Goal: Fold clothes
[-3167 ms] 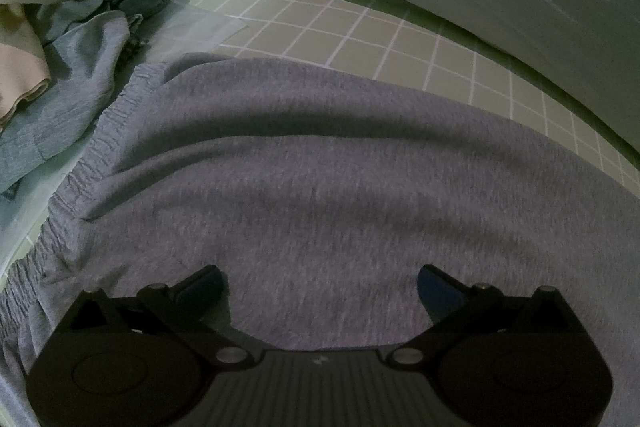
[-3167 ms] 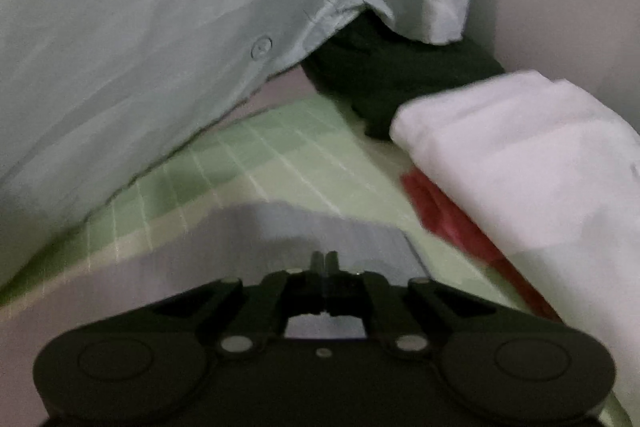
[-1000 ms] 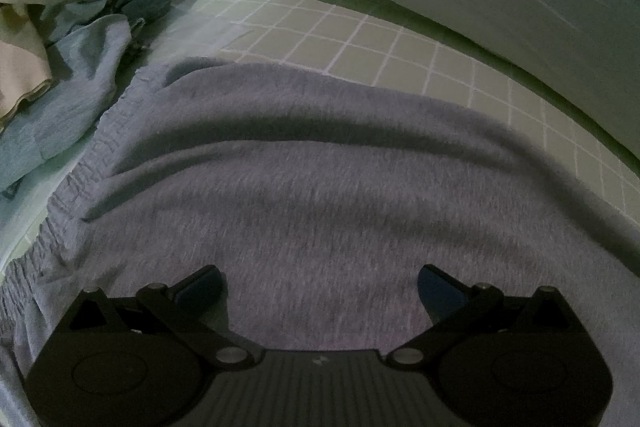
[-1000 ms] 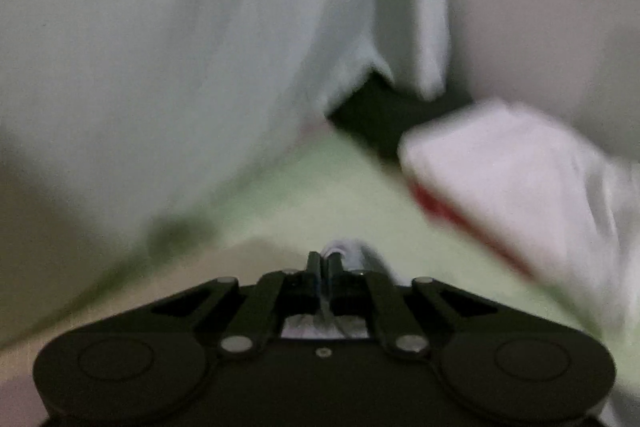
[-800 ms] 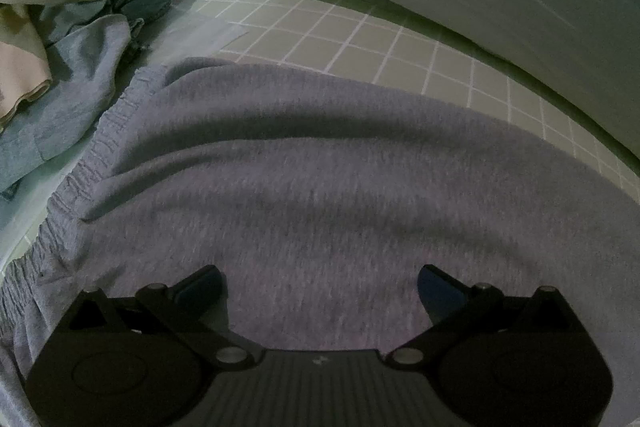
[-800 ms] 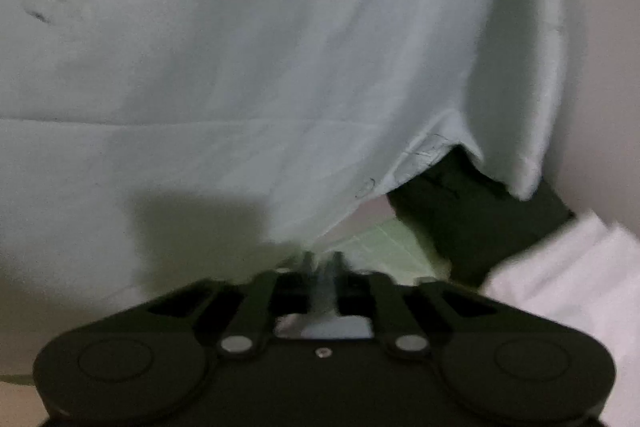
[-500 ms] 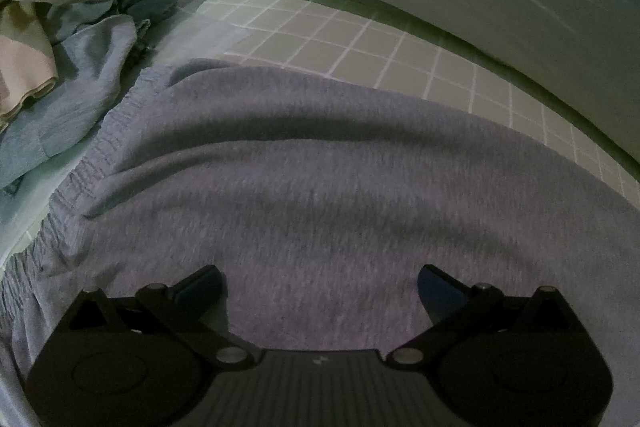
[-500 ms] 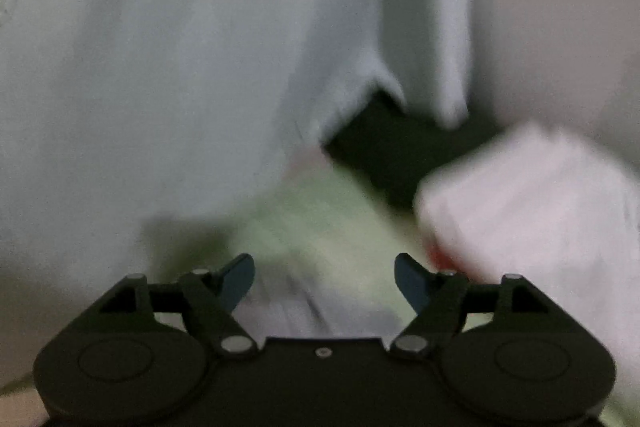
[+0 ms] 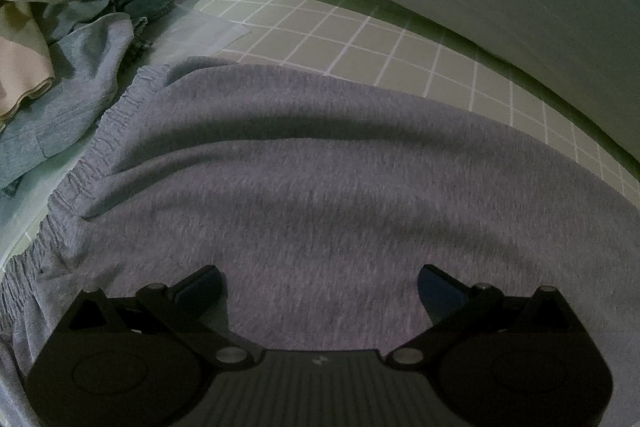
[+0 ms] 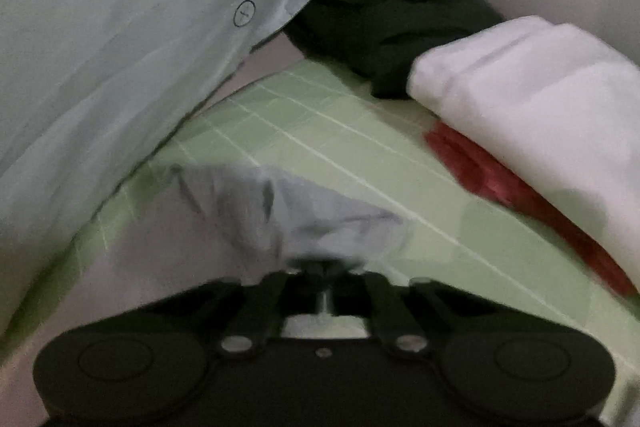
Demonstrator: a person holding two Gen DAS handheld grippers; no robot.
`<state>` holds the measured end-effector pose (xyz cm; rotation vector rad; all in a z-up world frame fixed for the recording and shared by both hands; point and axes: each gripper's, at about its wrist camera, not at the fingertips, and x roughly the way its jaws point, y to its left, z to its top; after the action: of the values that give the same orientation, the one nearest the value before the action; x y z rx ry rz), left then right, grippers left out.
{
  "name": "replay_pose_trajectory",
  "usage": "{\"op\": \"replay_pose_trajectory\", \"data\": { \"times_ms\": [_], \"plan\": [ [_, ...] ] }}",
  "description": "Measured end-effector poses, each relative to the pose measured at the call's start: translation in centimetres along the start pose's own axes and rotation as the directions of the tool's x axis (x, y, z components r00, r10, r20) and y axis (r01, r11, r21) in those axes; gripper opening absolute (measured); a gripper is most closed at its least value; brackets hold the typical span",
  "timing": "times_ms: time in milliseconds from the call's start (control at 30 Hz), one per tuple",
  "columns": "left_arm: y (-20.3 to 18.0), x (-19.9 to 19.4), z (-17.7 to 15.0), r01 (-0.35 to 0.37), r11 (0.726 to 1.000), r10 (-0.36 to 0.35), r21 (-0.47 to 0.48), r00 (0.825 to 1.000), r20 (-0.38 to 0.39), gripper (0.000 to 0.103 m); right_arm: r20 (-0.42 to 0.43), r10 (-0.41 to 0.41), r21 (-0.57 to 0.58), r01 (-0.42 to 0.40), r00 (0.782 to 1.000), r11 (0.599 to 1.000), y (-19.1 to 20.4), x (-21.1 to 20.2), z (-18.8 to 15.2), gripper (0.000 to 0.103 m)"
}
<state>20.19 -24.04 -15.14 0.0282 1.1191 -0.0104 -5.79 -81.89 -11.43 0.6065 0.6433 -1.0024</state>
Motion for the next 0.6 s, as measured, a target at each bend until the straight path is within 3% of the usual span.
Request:
{"op": "replay_pose_trajectory", "data": {
  "times_ms": [100, 200, 233, 300, 333, 367, 433, 600],
  "plan": [
    [-0.2, 0.0, 0.1, -0.005, 1.000, 0.005, -0.011, 1.000, 0.002, 0.103, 0.130, 0.059, -0.046, -0.053, 0.990, 0.998, 1.4, -0.8, 3.2, 0.000],
    [-0.1, 0.0, 0.0, -0.002, 1.000, 0.002, -0.005, 1.000, 0.007, 0.103, 0.292, 0.206, -0.011, -0.212, 0.934, 0.977, 1.4, -3.8, 5.3, 0.001],
    [-0.1, 0.0, -0.1, -0.002, 1.000, 0.002, -0.005, 1.000, 0.009, 0.103, 0.305, 0.211, -0.005, -0.220, 0.929, 0.975, 1.3, -4.2, 5.2, 0.009],
    [-0.1, 0.0, -0.1, -0.004, 1.000, 0.004, -0.008, 1.000, 0.010, 0.103, 0.274, 0.163, -0.011, -0.166, 0.948, 0.986, 1.1, -4.0, 4.5, 0.058],
    [-0.1, 0.0, -0.1, -0.004, 1.000, 0.004, -0.007, 1.000, 0.009, 0.103, 0.230, 0.115, -0.018, -0.114, 0.966, 0.993, 1.0, -3.5, 3.8, 0.056],
    [-0.3, 0.0, -0.1, -0.006, 1.000, 0.006, -0.012, 1.000, 0.010, 0.103, 0.191, 0.087, -0.023, -0.085, 0.978, 0.996, 0.8, -3.1, 2.9, 0.045],
    [-0.3, 0.0, -0.1, -0.006, 1.000, 0.006, -0.012, 1.000, 0.010, 0.103, 0.114, 0.100, 0.013, -0.102, 0.988, 0.995, 0.0, -2.5, 1.1, 0.041],
    [-0.4, -0.1, 0.0, -0.007, 1.000, 0.007, -0.014, 1.000, 0.009, 0.103, 0.012, 0.218, 0.194, -0.217, 0.976, 0.957, -1.1, -1.2, -2.1, 0.044]
  ]
}}
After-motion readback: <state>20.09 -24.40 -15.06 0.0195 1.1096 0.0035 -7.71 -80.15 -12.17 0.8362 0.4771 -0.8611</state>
